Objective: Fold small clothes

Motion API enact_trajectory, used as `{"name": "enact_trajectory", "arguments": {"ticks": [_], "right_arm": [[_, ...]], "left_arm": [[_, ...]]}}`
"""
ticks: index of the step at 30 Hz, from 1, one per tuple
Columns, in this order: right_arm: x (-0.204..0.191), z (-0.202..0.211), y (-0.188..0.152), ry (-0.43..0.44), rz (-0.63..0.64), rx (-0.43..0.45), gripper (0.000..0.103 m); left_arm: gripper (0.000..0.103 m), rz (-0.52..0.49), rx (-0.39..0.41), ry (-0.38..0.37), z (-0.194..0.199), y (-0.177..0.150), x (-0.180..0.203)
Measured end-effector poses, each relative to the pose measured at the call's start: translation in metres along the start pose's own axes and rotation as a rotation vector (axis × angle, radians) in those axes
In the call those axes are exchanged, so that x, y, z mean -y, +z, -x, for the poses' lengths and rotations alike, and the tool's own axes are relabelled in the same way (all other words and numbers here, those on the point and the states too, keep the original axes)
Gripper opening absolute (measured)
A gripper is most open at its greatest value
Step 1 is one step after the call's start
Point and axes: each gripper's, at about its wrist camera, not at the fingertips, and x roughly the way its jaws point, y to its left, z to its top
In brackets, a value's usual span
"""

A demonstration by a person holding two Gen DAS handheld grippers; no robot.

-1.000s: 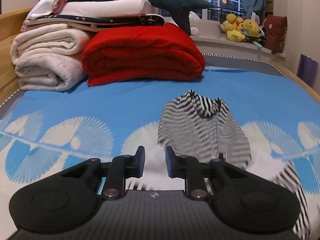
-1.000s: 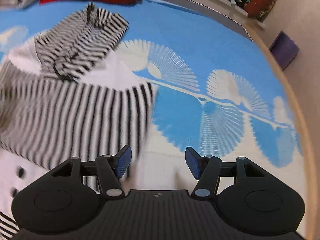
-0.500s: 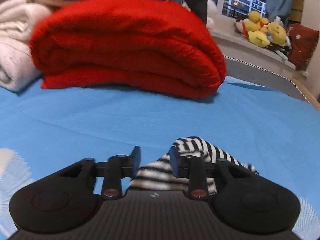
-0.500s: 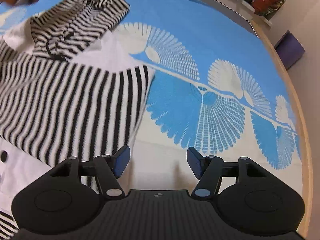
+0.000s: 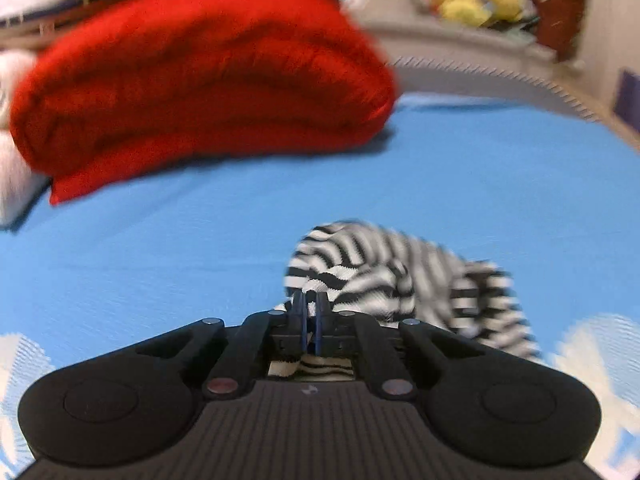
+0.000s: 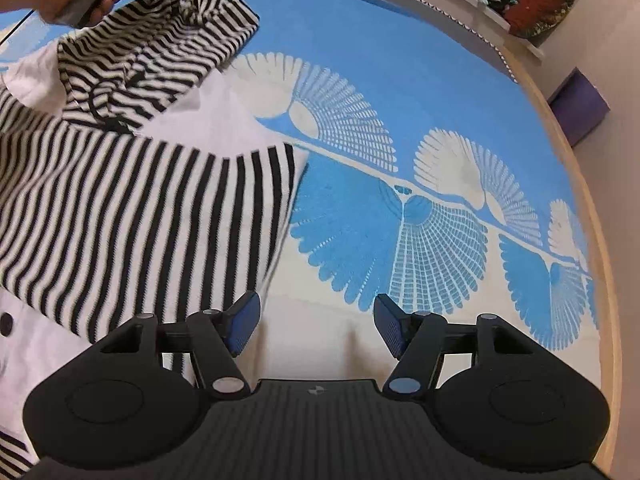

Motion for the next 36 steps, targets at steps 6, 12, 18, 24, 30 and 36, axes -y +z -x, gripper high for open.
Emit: {"name": "enact_trajectory", "arguments": {"ticks": [6, 12, 18, 24, 30, 36], "right_arm": [[0.01, 0.025, 0.012, 0.008, -0.072, 0.074, 0.065], [0.031, 0.047, 0.014, -0.018, -0.198, 0.133, 0.064], [0.04, 0.059, 0.014, 0.097, -0.353, 0.181, 0.054], [0.033, 0.035, 0.018, 0.359, -0.582, 0.08, 0.039], [-0.017, -0.003, 0.023, 0.476, -0.567, -0.1, 0.042], [-0.06, -0.035, 0.015, 0.459, -0.528, -0.21, 0.049]], "left_arm": [[0.003, -0.222, 0.18, -0.209, 0.18, -0.073, 0.019], [0.005, -0.293, -0.004, -0.464, 0.315, -0.2, -0.013], [0.031, -0.053, -0.162, -0.266, 0.301, -0.216, -0.072], [0.035, 0.422, -0.316, -0.258, 0.242, -0.21, -0.101], [0.049, 0.524, -0.513, -0.211, 0.218, -0.249, -0.091], [0.031, 0.489, -0.552, -0.185, 0.213, -0.262, -0.077]]}}
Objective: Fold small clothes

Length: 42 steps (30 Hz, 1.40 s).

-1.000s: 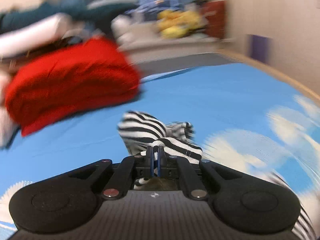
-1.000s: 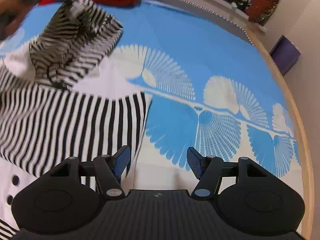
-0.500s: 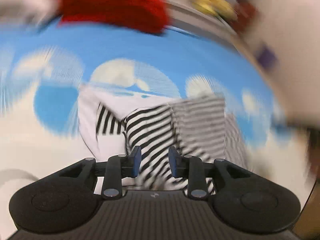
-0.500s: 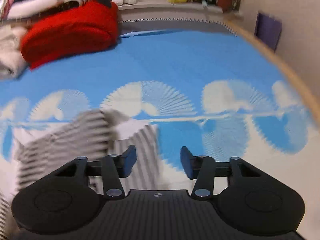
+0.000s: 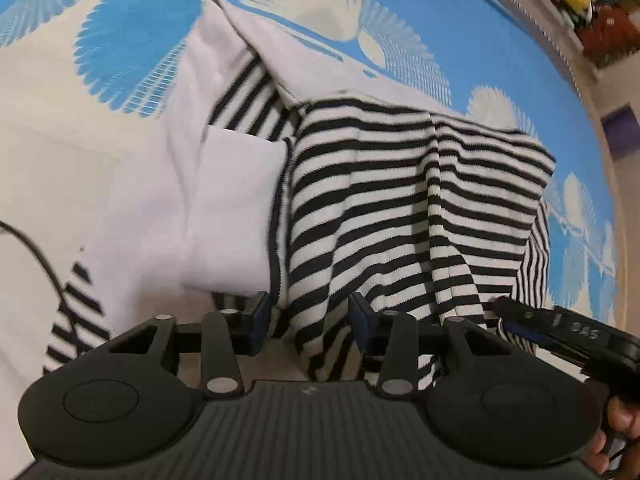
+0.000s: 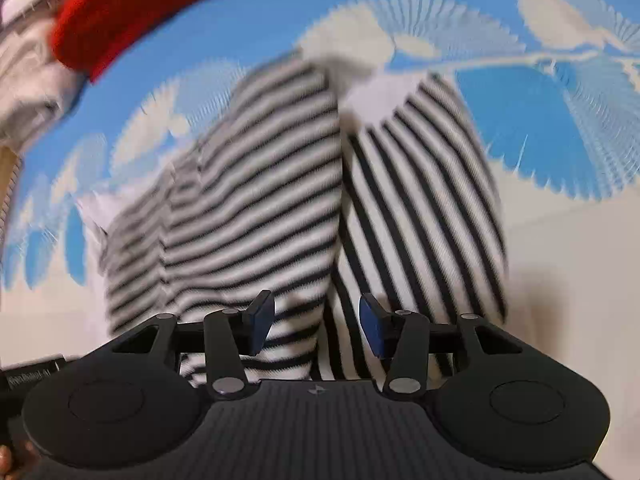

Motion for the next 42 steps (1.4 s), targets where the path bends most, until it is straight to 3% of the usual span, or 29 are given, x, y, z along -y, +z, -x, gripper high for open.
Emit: {"name": "enact_trajectory", "arguments": {"ticks": [1, 2, 3, 5, 7, 10, 12, 14, 15, 18, 19, 21, 22, 24, 25, 26, 30, 32, 34, 36, 37, 40, 42], "right_arm": [[0.001, -0.005, -0.002, 0.001, -0.01, -0.01, 0.049], [0.0, -0.01, -0.003, 0.005, -0.019, -0.015, 0.048], [-0.001, -0.012, -0.003, 0.009, -0.023, -0.01, 0.045], [-0.002, -0.009, -0.003, 0.042, -0.043, 0.031, 0.002], [-0.003, 0.009, 0.0, 0.091, -0.071, 0.113, 0.001], [-0.006, 0.065, 0.006, 0.222, -0.085, 0.284, 0.001], [-0.001, 0.099, 0.003, 0.317, -0.05, 0.381, 0.001], [0.011, 0.103, -0.004, 0.382, -0.077, 0.344, 0.001], [0.017, 0.093, -0.009, 0.379, -0.099, 0.254, 0.001], [0.019, 0.038, -0.032, 0.235, -0.017, -0.08, 0.001], [0.018, 0.027, -0.04, 0.179, 0.022, -0.124, 0.003], [0.015, 0.022, -0.043, 0.065, 0.066, -0.105, 0.006], [0.014, 0.026, -0.039, 0.054, 0.07, -0.068, 0.007], [0.02, 0.036, -0.025, 0.066, 0.013, 0.019, 0.034], [0.024, 0.039, -0.017, 0.072, -0.025, 0.056, 0.054], [0.028, 0.04, -0.011, 0.074, -0.056, 0.084, 0.059], [0.042, 0.019, -0.001, 0.067, -0.136, 0.076, 0.059], [0.049, 0.009, -0.004, 0.068, -0.186, 0.069, 0.058], [0.052, 0.003, -0.005, 0.068, -0.214, 0.077, 0.055], [0.051, 0.003, -0.004, 0.086, -0.221, 0.096, 0.035], [0.049, 0.003, -0.005, 0.115, -0.218, 0.102, 0.003], [0.055, 0.018, -0.007, 0.187, -0.308, 0.144, 0.001], [0.071, 0.015, -0.007, 0.227, -0.429, 0.109, 0.001]], "left_arm": [[0.02, 0.007, 0.002, 0.0, -0.002, 0.003, 0.001], [0.002, 0.003, 0.01, 0.001, -0.001, 0.005, 0.003], [0.001, -0.016, 0.03, -0.001, 0.002, 0.008, 0.006], [0.001, -0.078, 0.119, 0.0, 0.018, 0.014, 0.015], [0.001, -0.119, 0.254, -0.055, 0.042, 0.02, 0.019], [0.001, -0.078, 0.514, -0.21, 0.086, 0.025, 0.006], [0.001, -0.023, 0.608, -0.278, 0.104, 0.024, -0.009], [0.002, 0.016, 0.574, -0.294, 0.102, 0.025, -0.022], [0.004, 0.015, 0.494, -0.254, 0.091, 0.028, -0.027], [0.012, -0.03, 0.038, 0.062, 0.019, 0.028, -0.042], [0.013, 0.018, -0.006, 0.128, 0.008, 0.023, -0.053], [0.019, 0.129, 0.001, 0.071, 0.01, 0.022, -0.066], [0.022, 0.128, 0.02, 0.039, 0.018, 0.024, -0.065], [0.052, 0.115, 0.112, -0.011, 0.038, 0.027, -0.058], [0.058, 0.115, 0.136, -0.023, 0.043, 0.028, -0.055], [0.06, 0.122, 0.136, -0.034, 0.043, 0.028, -0.052], [0.058, 0.169, 0.042, 0.019, 0.016, 0.024, -0.054], [0.054, 0.173, 0.022, 0.03, 0.009, 0.02, -0.055], [0.04, 0.149, 0.021, 0.028, 0.01, 0.021, -0.053], [0.006, 0.122, 0.038, 0.035, 0.012, 0.023, -0.048], [0.005, 0.101, 0.055, 0.037, 0.016, 0.025, -0.045], [0.003, 0.066, 0.12, 0.031, 0.028, 0.033, -0.045], [0.003, 0.047, 0.107, 0.072, 0.024, 0.032, -0.047]]}}
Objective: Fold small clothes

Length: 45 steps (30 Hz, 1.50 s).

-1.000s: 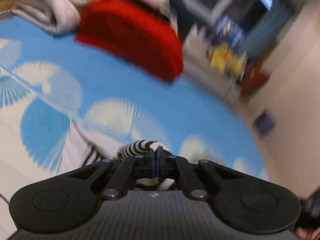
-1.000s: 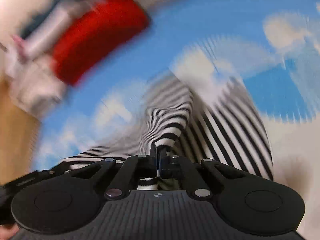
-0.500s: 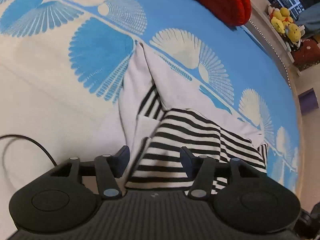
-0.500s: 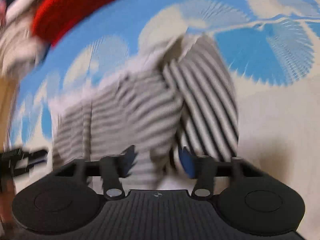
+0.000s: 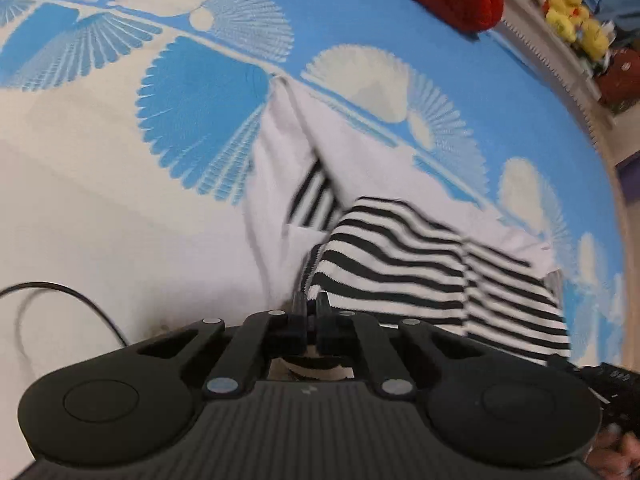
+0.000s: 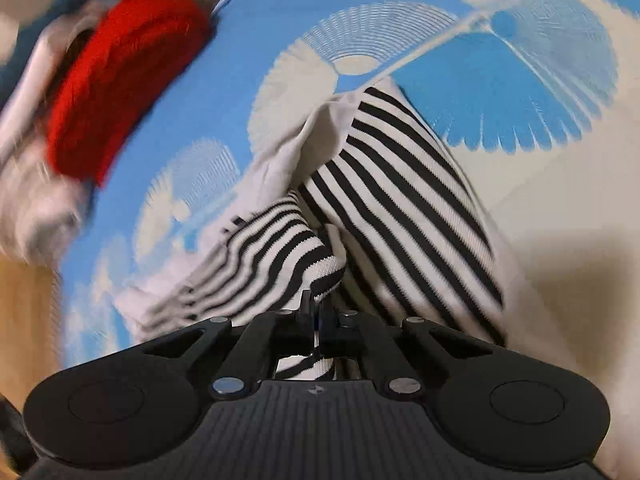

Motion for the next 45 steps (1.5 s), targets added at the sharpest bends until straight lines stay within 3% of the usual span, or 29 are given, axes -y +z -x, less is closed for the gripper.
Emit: {"name": "enact_trajectory", "arguments": {"ticks": [2, 5, 7, 10, 11, 13, 15, 17, 18, 19, 20, 21, 26, 28, 31, 37, 40, 41, 42, 45], "right_arm": [[0.018, -0.009, 0.004, -0.086, -0.079, -0.04, 0.001], [0.026, -0.02, 0.007, -0.153, -0.091, -0.093, 0.001], [0.009, -0.011, 0.008, -0.187, -0.003, -0.038, 0.005], [-0.023, 0.013, 0.008, -0.281, 0.181, 0.157, 0.006], [-0.032, 0.02, 0.006, -0.303, 0.234, 0.227, 0.006], [-0.041, 0.027, 0.001, -0.279, 0.295, 0.278, 0.007], [-0.04, 0.021, 0.003, -0.187, 0.302, 0.204, 0.014], [-0.034, 0.003, 0.002, -0.105, 0.269, 0.067, 0.032], [-0.029, -0.01, 0.0, -0.102, 0.25, -0.007, 0.034], [-0.026, -0.02, -0.004, -0.134, 0.245, -0.063, 0.037], [-0.023, -0.027, -0.006, -0.183, 0.248, -0.1, 0.037], [-0.019, -0.033, -0.009, -0.229, 0.257, -0.12, 0.037], [-0.042, -0.014, -0.015, -0.196, 0.369, -0.028, 0.038], [-0.053, -0.007, -0.02, -0.161, 0.427, -0.006, 0.039], [-0.06, -0.011, -0.027, -0.089, 0.436, -0.063, 0.039], [-0.071, -0.032, -0.061, -0.048, 0.472, -0.189, 0.04], [-0.07, -0.049, -0.081, -0.079, 0.454, -0.3, 0.045], [-0.071, -0.053, -0.085, -0.103, 0.472, -0.315, 0.045], [-0.074, -0.053, -0.091, -0.122, 0.518, -0.299, 0.045], [-0.087, -0.042, -0.099, -0.155, 0.595, -0.238, 0.045]], "left_arm": [[0.004, 0.004, -0.058, 0.035, -0.013, -0.003, -0.006], [0.019, 0.023, -0.098, 0.049, -0.016, 0.0, -0.01], [0.029, 0.026, -0.025, 0.051, -0.001, 0.006, -0.008], [0.03, -0.055, 0.098, 0.052, 0.022, 0.011, 0.008], [0.03, -0.077, 0.112, 0.033, 0.026, 0.011, 0.013], [0.03, -0.099, 0.097, -0.028, 0.024, 0.01, 0.02], [0.03, -0.075, 0.031, -0.087, 0.012, 0.007, 0.017], [0.03, -0.068, -0.04, -0.038, -0.006, 0.002, 0.01], [0.027, -0.081, -0.07, 0.019, -0.015, -0.001, 0.007], [0.031, -0.087, -0.087, 0.059, -0.022, -0.003, 0.004], [0.044, -0.079, -0.086, 0.078, -0.022, -0.003, 0.001], [0.043, -0.074, -0.075, 0.092, -0.019, -0.002, 0.001], [0.041, -0.118, 0.054, 0.002, 0.017, 0.005, 0.027], [0.041, -0.128, 0.061, -0.009, 0.019, 0.006, 0.038], [0.041, -0.117, 0.036, -0.005, 0.015, 0.002, 0.042], [0.041, -0.156, 0.005, 0.002, 0.0, -0.008, 0.037], [0.041, -0.16, -0.057, 0.066, -0.022, -0.013, 0.019], [0.047, -0.152, -0.08, 0.092, -0.027, -0.015, 0.011], [0.055, -0.13, -0.084, 0.093, -0.027, -0.015, 0.004], [0.053, -0.104, -0.04, 0.087, -0.01, -0.015, -0.002]]}}
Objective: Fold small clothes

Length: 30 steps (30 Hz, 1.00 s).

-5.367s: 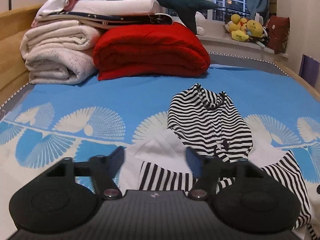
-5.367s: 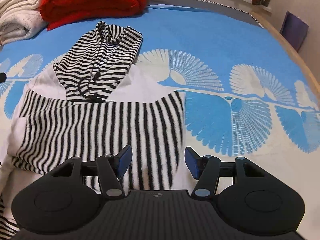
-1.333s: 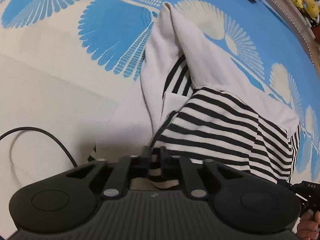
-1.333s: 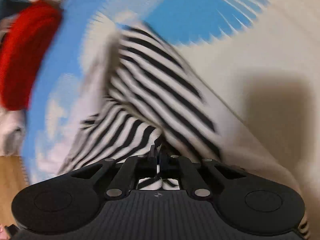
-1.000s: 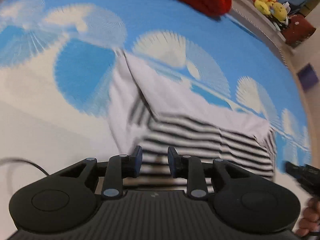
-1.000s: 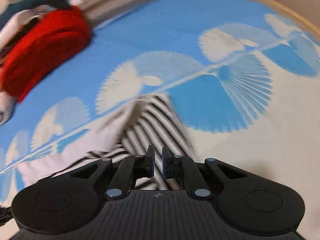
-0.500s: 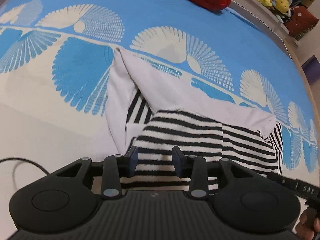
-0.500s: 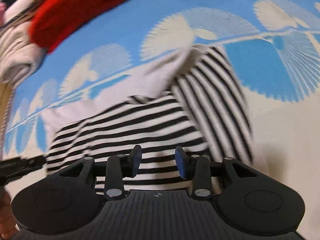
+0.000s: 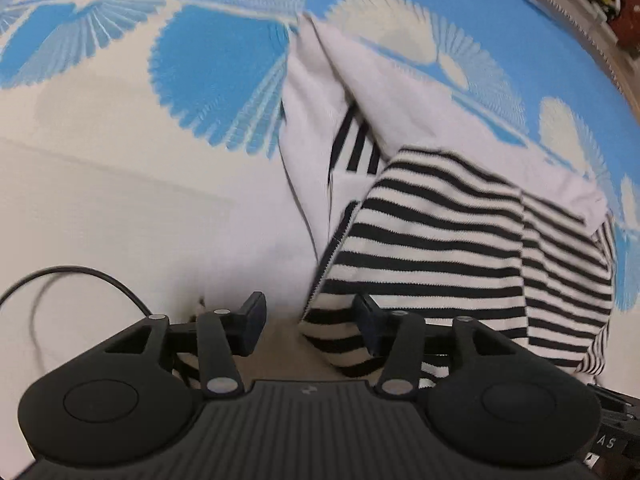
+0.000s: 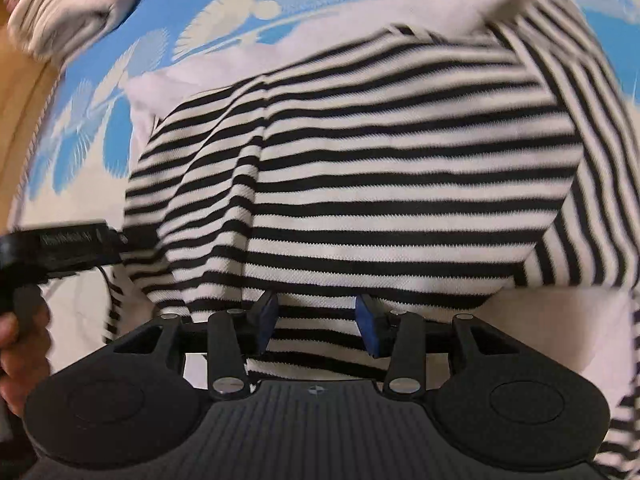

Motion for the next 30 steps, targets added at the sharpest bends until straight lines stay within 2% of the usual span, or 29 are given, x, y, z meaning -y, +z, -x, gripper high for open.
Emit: {"name": "enact_trajectory", "arguments": {"ticks": [2, 3, 4, 5, 6, 8, 9, 12, 17, 21, 23, 27, 28, 30], "right_arm": [[0.002, 0.008, 0.0, -0.002, -0.003, 0.051, 0.051], [0.004, 0.01, 0.0, -0.017, -0.009, 0.072, 0.053], [0.009, 0.005, -0.001, -0.043, -0.012, 0.073, 0.057], [0.013, -0.002, -0.001, -0.078, -0.021, 0.047, 0.057], [0.02, -0.006, -0.005, -0.118, -0.047, 0.003, 0.056], [0.031, 0.011, -0.011, -0.13, -0.118, 0.015, 0.053], [0.033, 0.031, -0.015, -0.129, -0.14, 0.057, 0.053], [0.035, 0.093, -0.032, -0.138, -0.1, 0.221, 0.054], [0.044, 0.188, -0.078, -0.136, -0.091, 0.463, 0.054], [0.05, 0.232, -0.123, -0.117, -0.056, 0.578, 0.056], [0.05, 0.24, -0.146, -0.103, -0.031, 0.602, 0.056], [0.059, 0.231, -0.191, -0.134, -0.005, 0.617, 0.056], [0.061, 0.225, -0.203, -0.148, 0.002, 0.613, 0.056], [0.063, 0.213, -0.216, -0.226, 0.01, 0.549, 0.055]], "left_arm": [[0.053, -0.038, 0.056, -0.015, 0.007, -0.004, 0.005], [0.053, -0.069, 0.053, -0.018, 0.003, -0.007, 0.008], [0.054, -0.104, 0.026, 0.001, -0.005, -0.012, 0.01], [0.061, -0.116, 0.0, 0.026, -0.013, -0.019, 0.009], [0.065, -0.102, 0.0, 0.034, -0.013, -0.023, 0.007], [0.065, -0.078, 0.036, 0.062, 0.003, -0.03, 0.004], [0.065, -0.089, 0.076, 0.091, 0.016, -0.033, 0.005], [0.064, -0.143, 0.209, 0.192, 0.061, -0.039, 0.013], [0.064, -0.121, 0.375, 0.167, 0.143, -0.067, 0.017], [0.064, -0.196, 0.538, 0.203, 0.195, -0.118, 0.027], [0.064, -0.24, 0.592, 0.218, 0.212, -0.145, 0.03], [0.064, -0.272, 0.612, 0.184, 0.236, -0.197, 0.026], [0.064, -0.276, 0.611, 0.18, 0.239, -0.21, 0.025], [0.064, -0.298, 0.602, 0.171, 0.243, -0.233, 0.024]]}}
